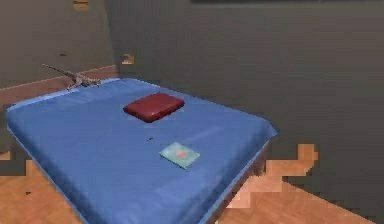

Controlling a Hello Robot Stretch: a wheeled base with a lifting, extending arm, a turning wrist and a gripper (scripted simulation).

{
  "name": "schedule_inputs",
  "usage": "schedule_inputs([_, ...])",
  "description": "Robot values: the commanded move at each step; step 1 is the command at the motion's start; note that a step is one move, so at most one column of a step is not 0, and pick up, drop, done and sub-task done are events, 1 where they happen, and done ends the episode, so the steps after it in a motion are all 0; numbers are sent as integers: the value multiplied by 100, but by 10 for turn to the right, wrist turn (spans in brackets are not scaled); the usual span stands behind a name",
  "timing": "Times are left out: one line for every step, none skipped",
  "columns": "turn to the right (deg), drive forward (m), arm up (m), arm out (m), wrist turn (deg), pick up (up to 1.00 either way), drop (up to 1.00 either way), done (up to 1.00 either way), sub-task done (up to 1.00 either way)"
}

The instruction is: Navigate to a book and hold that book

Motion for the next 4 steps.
schedule_inputs([-450,0,0,0,0,0,0,0,0])
schedule_inputs([-450,0,0,0,0,0,0,0,0])
schedule_inputs([450,0,0,0,0,0,0,0,0])
schedule_inputs([450,0,0,0,0,0,0,0,0])
